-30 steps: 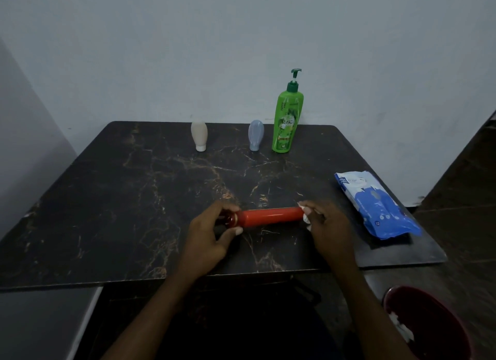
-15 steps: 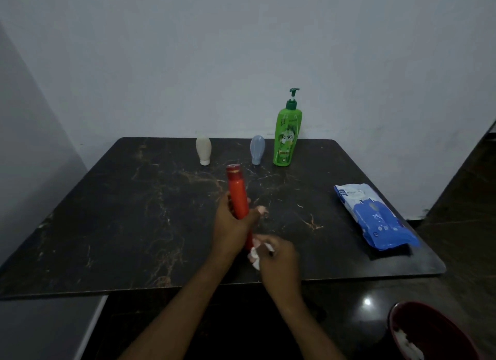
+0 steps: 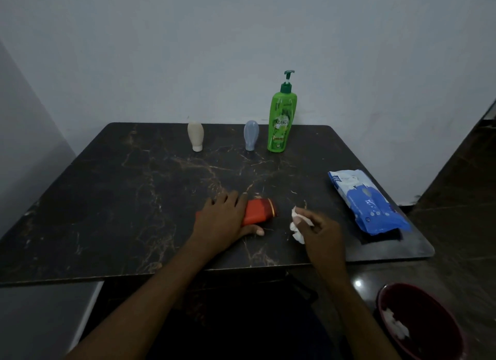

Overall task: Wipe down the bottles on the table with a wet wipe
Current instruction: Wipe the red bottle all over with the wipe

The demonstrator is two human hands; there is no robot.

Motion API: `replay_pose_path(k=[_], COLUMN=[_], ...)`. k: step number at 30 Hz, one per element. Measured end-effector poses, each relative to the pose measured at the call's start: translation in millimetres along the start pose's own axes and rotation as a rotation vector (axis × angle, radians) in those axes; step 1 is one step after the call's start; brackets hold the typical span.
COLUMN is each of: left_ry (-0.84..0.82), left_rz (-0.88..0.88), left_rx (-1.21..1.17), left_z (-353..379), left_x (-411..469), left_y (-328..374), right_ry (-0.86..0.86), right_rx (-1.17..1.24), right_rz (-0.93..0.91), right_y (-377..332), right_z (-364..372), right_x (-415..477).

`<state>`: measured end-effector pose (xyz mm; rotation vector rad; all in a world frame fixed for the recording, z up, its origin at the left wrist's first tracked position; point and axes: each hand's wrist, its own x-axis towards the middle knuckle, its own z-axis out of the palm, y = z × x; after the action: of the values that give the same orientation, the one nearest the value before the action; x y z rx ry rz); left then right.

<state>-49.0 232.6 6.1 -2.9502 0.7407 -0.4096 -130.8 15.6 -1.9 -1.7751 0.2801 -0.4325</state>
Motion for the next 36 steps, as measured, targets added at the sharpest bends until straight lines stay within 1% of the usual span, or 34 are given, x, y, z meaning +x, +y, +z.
replay_pose_path(k=[2,4,6,8,10,12,14,16,17,19,20,21,22,23,25,27,29,31,33,34,36], left_ry=[0.002,0.013,0.026,0.029,0.032,0.039,0.039,0.036,0.034,0.031,0.028,0.025,0.023,0.022,0.015,0.014,0.019,0.026,0.034,0.040,0.050], left_rz=[0.029,0.047,0.050,0.051,0.054,0.069,0.089,0.089,0.085,0.081,0.082,0.082,0.081,0.078,0.072,0.068,0.066,0.070,0.075,0.075,0.066], left_rx=[0.007,-0.004,-0.003,0.002,0.002,0.004,0.005,0.012,0.016,0.016,0.015,0.015,0.016,0.017,0.020,0.018,0.004,-0.001,0.002,0.000,-0.011], left_z=[1.2,1.5,0.9,1.9,2.7,3.9,3.9,3.5,3.4,3.1,3.5,3.9,4.0,3.9,4.0,5.0,5.5,5.8,5.9,5.6,5.1], left_x=[1.0,0.1,-1.4,-2.9,-3.8,-3.8,-3.4,-2.4,-2.0,-2.1,-2.0,-2.0,-1.9,-2.0,-1.9,-2.0,-2.0,-2.4,-2.8,-2.7,-3.0], left_y=[0.8,1.7,3.1,4.3,3.8,2.6,2.5,2.9,3.0,3.1,2.9,2.6,2.6,3.2,3.5,3.8,3.6,3.4,3.3,3.3,3.2], right_ry=[-0.053,-0.077,-0.084,-0.089,-0.132,-0.207,-0.295,-0.316,-0.321,-0.337,-0.327,-0.291,-0.241,-0.188,-0.106,-0.086,-0.091,-0.146,-0.258,-0.294,-0.293], right_rx=[-0.020,-0.095,-0.239,-0.426,-0.605,-0.773,-0.913,-0.895,-0.896,-0.966,-0.996,-0.995,-0.932,-0.836,-0.647,-0.583,-0.633,-0.781,-0.881,-0.921,-0.945], right_rz=[-0.053,-0.104,-0.191,-0.325,-0.404,-0.404,-0.337,-0.242,-0.229,-0.264,-0.306,-0.397,-0.462,-0.485,-0.484,-0.475,-0.421,-0.372,-0.247,-0.222,-0.234], right_y=[0.9,-0.1,-2.3,-2.3,-6.2,-17.7,-36.6,-57.9,-62.0,-59.2,-50.5,-39.3,-27.1,-17.6,-1.3,5.1,-0.8,-14.9,-33.0,-40.0,-41.4], right_z=[5.6,14.8,22.9,30.6,39.2,47.8,54.7,59.7,61.5,61.7,60.7,58.6,56.1,53.1,50.5,51.6,53.7,55.2,59.1,62.0,68.3], right_x=[-1.1,0.1,1.2,5.6,14.7,31.8,49.7,62.2,64.6,59.2,53.3,42.4,28.3,12.3,-11.5,-14.7,1.6,26.4,51.1,59.6,69.0])
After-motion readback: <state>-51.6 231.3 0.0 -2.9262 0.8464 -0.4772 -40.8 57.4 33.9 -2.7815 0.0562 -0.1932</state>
